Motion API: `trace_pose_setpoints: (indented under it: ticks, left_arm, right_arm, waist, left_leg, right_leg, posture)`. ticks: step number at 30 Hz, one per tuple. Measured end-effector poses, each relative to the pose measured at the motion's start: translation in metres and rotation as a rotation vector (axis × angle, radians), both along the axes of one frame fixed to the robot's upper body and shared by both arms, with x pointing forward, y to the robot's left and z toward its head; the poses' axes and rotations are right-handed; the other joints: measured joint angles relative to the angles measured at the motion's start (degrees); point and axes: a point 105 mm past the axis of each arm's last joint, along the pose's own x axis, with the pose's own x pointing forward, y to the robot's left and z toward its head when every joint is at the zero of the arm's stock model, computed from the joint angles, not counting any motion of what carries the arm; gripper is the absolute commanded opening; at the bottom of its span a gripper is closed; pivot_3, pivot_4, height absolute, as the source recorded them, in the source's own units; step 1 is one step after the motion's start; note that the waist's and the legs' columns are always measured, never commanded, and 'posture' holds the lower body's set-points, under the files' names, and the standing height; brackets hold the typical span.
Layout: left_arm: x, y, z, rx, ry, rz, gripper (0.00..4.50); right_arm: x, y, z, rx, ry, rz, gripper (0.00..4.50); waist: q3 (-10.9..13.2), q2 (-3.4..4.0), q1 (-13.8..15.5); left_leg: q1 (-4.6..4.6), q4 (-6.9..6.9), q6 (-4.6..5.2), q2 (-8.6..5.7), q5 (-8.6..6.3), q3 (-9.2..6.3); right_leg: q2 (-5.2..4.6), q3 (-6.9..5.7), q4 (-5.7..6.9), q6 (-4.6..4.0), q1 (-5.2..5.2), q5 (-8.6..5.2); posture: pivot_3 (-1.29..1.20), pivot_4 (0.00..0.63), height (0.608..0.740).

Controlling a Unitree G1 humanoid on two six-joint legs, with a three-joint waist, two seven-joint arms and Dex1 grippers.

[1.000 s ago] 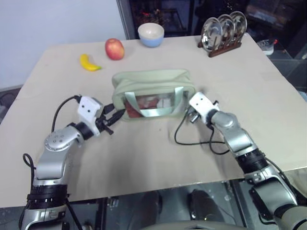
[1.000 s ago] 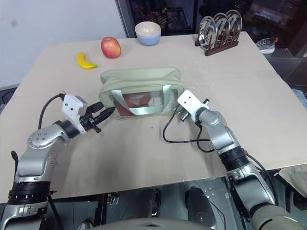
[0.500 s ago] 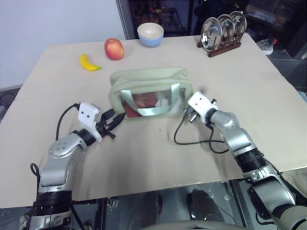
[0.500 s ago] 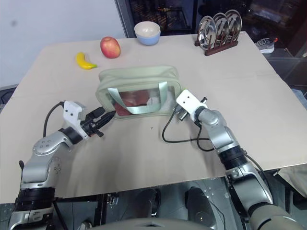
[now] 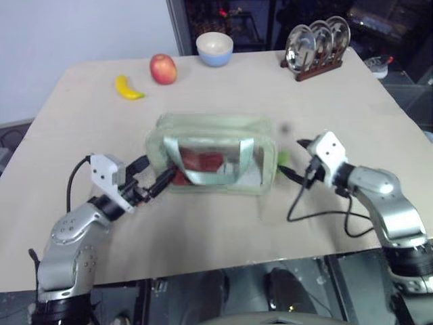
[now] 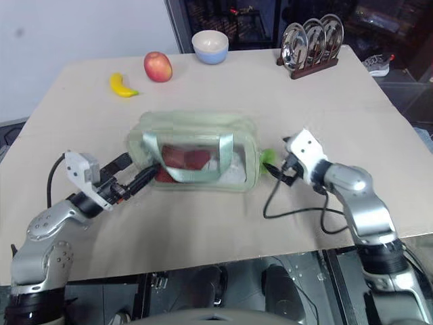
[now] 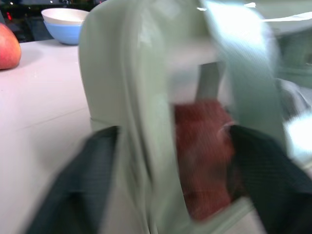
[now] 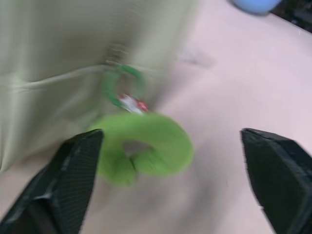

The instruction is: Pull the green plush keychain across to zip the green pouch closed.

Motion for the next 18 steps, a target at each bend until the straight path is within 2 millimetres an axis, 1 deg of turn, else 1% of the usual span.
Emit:
trace_pose_setpoints:
  ticks: [2, 4, 7, 9, 11, 12, 13, 15, 17, 18]
  left_arm:
    - [-0.004, 0.001, -0.005, 0.007, 0.022, -0.001, 4.11]
    - [-0.007, 0.002, -0.009, 0.009, 0.037, -0.004, 4.11]
    - [-0.008, 0.000, -0.007, 0.010, 0.030, -0.015, 4.11]
    - [-0.015, -0.001, -0.005, 0.006, 0.033, -0.038, 4.11]
    - [-0.025, 0.009, -0.007, 0.029, 0.063, -0.030, 4.11]
    - [-0.027, 0.014, -0.007, 0.039, 0.071, -0.020, 4.11]
    - [-0.030, 0.019, -0.005, 0.050, 0.074, -0.011, 4.11]
    - [-0.033, 0.022, -0.003, 0.057, 0.077, -0.013, 4.11]
    - [-0.041, 0.024, -0.006, 0.070, 0.108, -0.026, 4.11]
    - [-0.041, 0.025, -0.006, 0.068, 0.110, -0.024, 4.11]
  right_arm:
    - [-0.003, -0.005, -0.003, -0.010, -0.005, -0.005, 4.50]
    - [-0.005, -0.005, -0.003, -0.005, -0.023, 0.008, 4.50]
    - [-0.007, -0.008, 0.003, 0.030, -0.047, 0.015, 4.50]
    - [-0.022, -0.016, -0.001, 0.059, -0.002, 0.045, 4.50]
    - [-0.044, -0.031, -0.009, 0.034, 0.072, 0.068, 4.50]
    - [-0.049, -0.037, -0.009, 0.018, 0.091, 0.067, 4.50]
    - [-0.055, -0.045, -0.005, 0.004, 0.095, 0.063, 4.50]
    - [-0.060, -0.049, 0.004, -0.004, 0.077, 0.070, 4.50]
    - [-0.069, -0.056, 0.010, -0.029, 0.085, 0.073, 4.50]
    - [-0.069, -0.058, 0.011, -0.031, 0.085, 0.069, 4.50]
  waist:
    - [0.01, 0.01, 0.02]
    - [0.01, 0.01, 0.07]
    - [0.00, 0.00, 0.30]
    - [0.00, 0.00, 0.52]
    - [0.02, 0.02, 1.13]
    - [0.02, 0.03, 1.21]
    - [0.01, 0.03, 1.22]
    - [0.01, 0.03, 1.24]
    - [0.01, 0.03, 1.42]
    - [0.01, 0.03, 1.45]
  left_leg:
    - [0.02, 0.00, 0.00, 0.00, 0.00, 0.01]
    - [0.01, 0.02, 0.00, -0.01, 0.00, 0.00]
    - [0.01, 0.03, 0.00, -0.01, 0.00, -0.01]
    - [-0.03, 0.03, 0.01, -0.01, 0.00, -0.09]
    - [-0.13, -0.06, 0.01, 0.01, -0.01, -0.12]
    - [-0.12, -0.08, 0.02, 0.02, -0.01, -0.10]
    - [-0.10, -0.07, 0.02, 0.03, -0.01, -0.07]
    - [0.01, -0.07, 0.03, 0.06, -0.02, -0.12]
    - [0.08, -0.07, 0.03, 0.07, -0.02, -0.22]
    - [0.09, -0.05, 0.03, 0.07, -0.02, -0.24]
  right_leg:
    - [0.00, -0.01, 0.00, 0.00, 0.03, 0.00]
    - [-0.01, -0.03, 0.00, 0.00, 0.05, 0.00]
    - [-0.02, -0.04, 0.00, 0.00, 0.07, 0.00]
    - [-0.03, -0.09, -0.11, 0.00, 0.09, 0.00]
    - [-0.03, -0.12, -0.35, 0.00, 0.09, 0.00]
    - [-0.02, -0.11, -0.41, 0.00, 0.10, 0.00]
    - [-0.03, -0.10, -0.44, 0.01, 0.15, 0.00]
    - [-0.02, -0.15, -0.50, 0.01, 0.31, 0.01]
    - [-0.03, -0.19, -0.63, 0.01, 0.48, 0.01]
    - [-0.03, -0.19, -0.64, 0.01, 0.51, 0.01]
  posture:
    - [0.00, 0.150, 0.740]
    - [0.00, 0.150, 0.740]
    - [0.00, 0.150, 0.740]
    - [0.00, 0.150, 0.740]
    - [0.00, 0.150, 0.740]
    - [0.00, 0.150, 0.740]
    - [0.00, 0.150, 0.740]
    - [0.00, 0.150, 0.740]
    - [0.00, 0.150, 0.740]
    - [0.00, 0.150, 0.740]
